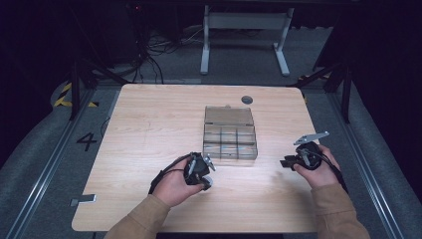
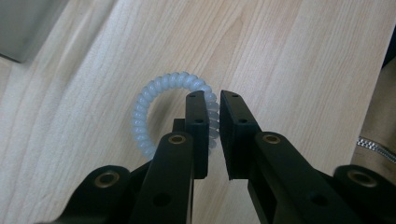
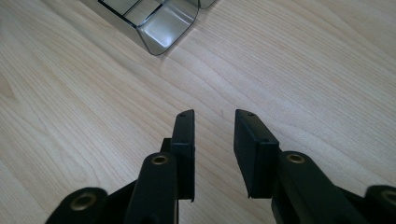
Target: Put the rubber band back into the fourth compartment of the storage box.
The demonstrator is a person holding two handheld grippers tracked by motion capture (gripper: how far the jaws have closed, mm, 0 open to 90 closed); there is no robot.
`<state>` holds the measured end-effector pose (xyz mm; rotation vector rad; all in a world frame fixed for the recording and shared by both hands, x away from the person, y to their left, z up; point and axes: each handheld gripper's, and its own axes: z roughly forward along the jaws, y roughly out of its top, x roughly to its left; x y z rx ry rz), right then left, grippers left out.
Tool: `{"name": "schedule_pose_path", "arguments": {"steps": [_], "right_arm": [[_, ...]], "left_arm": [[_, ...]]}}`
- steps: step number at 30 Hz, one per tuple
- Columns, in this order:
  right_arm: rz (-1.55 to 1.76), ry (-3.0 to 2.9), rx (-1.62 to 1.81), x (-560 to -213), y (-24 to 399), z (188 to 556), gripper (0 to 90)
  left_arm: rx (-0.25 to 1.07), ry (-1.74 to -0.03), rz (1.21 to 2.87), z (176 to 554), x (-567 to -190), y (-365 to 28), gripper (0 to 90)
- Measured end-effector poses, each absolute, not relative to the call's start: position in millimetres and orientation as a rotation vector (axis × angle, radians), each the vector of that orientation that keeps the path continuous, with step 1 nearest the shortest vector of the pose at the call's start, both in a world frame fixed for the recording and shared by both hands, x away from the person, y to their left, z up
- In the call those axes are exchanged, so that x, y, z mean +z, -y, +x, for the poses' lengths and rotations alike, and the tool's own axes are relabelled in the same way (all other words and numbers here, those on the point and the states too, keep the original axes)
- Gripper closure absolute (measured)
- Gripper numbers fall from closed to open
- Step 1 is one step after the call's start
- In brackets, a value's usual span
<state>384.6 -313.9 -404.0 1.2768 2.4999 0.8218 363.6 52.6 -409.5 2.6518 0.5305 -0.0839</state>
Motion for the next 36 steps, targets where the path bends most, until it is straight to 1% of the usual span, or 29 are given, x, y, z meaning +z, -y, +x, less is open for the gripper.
{"name": "schedule_pose_path", "arguments": {"steps": [23,36], "right_arm": [[1.280,-2.509,0.839,-409.3,313.4,382.9,70.6],[1.282,-2.507,0.837,-411.2,314.5,380.6,70.5]], "left_arm": [[-0.083,-0.563,2.603,376.6,-373.9,-55.1,82.4],[-0.073,-0.595,2.570,396.1,-355.4,-54.4,82.4]]}}
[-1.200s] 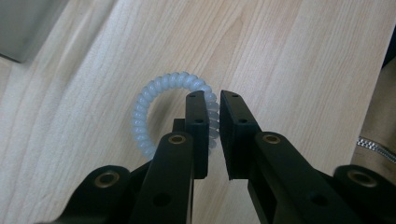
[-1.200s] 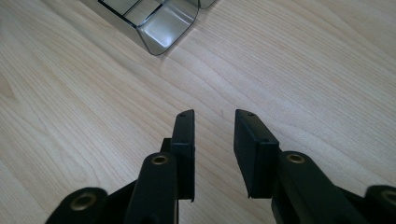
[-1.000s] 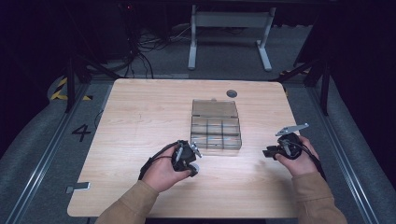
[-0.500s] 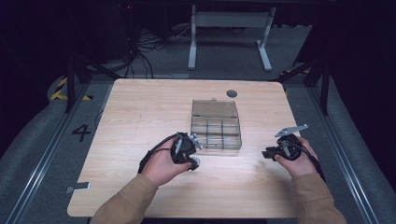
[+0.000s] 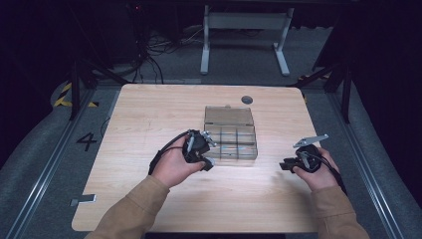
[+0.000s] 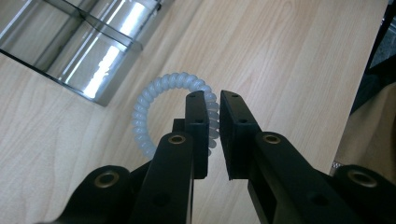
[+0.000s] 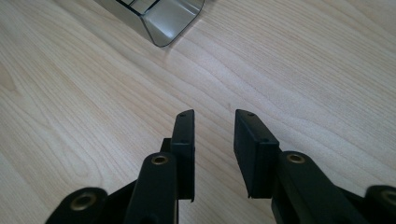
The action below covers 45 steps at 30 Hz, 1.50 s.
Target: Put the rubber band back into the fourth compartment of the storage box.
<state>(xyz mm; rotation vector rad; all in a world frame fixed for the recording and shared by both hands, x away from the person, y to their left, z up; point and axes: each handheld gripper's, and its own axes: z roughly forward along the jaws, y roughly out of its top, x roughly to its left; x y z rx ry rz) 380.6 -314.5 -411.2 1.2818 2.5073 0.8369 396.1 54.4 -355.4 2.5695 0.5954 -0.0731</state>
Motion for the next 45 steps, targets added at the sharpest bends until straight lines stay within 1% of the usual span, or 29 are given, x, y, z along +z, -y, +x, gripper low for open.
{"name": "schedule_pose_path", "arguments": {"steps": [14,26,36,45], "right_arm": [[1.293,-2.496,0.841,-410.8,318.3,377.2,70.2],[1.292,-2.493,0.855,-410.3,319.8,377.3,70.0],[1.292,-2.492,0.857,-409.5,320.7,377.0,69.8],[1.292,-2.491,0.862,-409.4,320.9,376.9,69.6]], "left_arm": [[-0.086,-0.609,2.502,413.0,-343.1,-53.3,82.4],[-0.064,-0.649,2.458,428.0,-339.5,-53.1,82.4],[-0.036,-0.675,2.440,440.5,-341.6,-49.9,82.4],[-0.022,-0.680,2.433,453.2,-352.6,-45.2,82.4]]}}
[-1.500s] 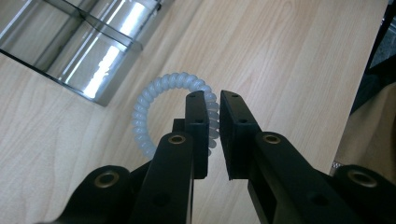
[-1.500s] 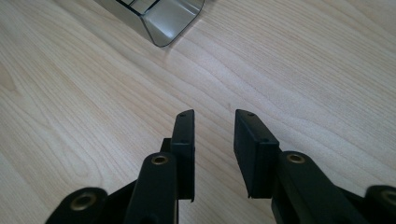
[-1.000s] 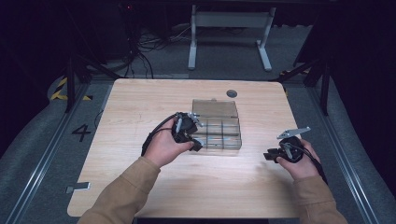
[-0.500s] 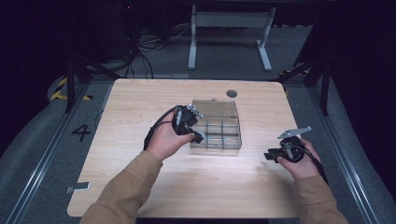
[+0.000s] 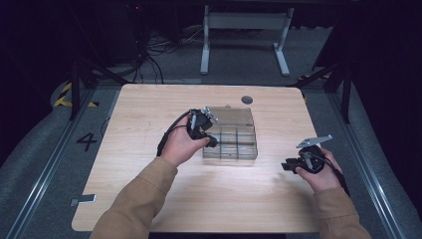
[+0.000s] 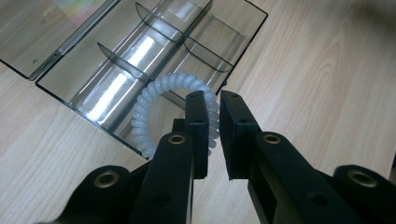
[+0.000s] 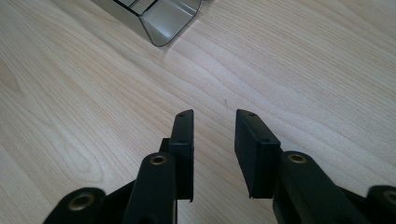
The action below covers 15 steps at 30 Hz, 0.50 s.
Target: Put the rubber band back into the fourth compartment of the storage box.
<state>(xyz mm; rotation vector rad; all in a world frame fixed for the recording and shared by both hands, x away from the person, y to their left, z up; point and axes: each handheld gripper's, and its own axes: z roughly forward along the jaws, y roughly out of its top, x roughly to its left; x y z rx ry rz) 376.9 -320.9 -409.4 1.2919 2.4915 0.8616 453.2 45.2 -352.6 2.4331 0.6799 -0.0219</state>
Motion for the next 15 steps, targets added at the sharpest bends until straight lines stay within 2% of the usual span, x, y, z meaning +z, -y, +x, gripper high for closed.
{"name": "schedule_pose_path", "arguments": {"steps": [15], "right_arm": [[1.297,-2.494,0.865,-410.8,322.7,377.7,69.4]], "left_arm": [[-0.002,-0.711,2.445,468.9,-374.3,-38.8,82.4]]}}
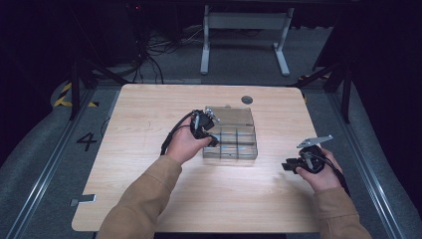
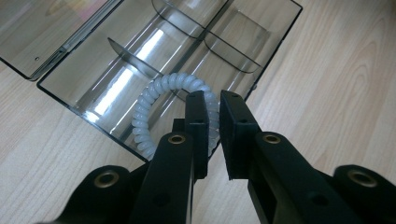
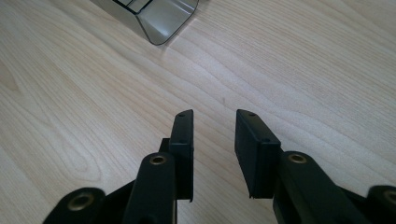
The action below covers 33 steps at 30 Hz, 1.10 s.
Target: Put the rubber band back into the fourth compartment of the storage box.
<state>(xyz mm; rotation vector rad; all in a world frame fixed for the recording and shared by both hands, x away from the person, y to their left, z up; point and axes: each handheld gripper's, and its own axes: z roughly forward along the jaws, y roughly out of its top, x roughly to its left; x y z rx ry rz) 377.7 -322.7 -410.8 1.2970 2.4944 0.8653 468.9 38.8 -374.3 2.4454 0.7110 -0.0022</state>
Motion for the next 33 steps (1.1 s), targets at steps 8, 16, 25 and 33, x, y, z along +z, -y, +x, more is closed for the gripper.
{"name": "schedule_pose_path", "arguments": {"steps": [8,16,25,33], "right_arm": [[1.300,-2.495,0.865,-411.7,322.3,378.0,69.2],[1.300,-2.497,0.864,-412.6,322.0,378.3,69.1],[1.306,-2.496,0.864,-413.3,323.0,378.3,69.0],[1.305,-2.497,0.861,-413.4,322.6,378.2,68.9]], "left_arm": [[0.007,-0.724,2.444,472.0,-383.5,-39.0,82.4],[-0.005,-0.721,2.447,472.9,-387.7,-34.1,82.4],[-0.013,-0.722,2.474,474.8,-392.5,-30.9,82.4],[-0.023,-0.728,2.498,474.9,-395.3,-28.6,82.3]]}}
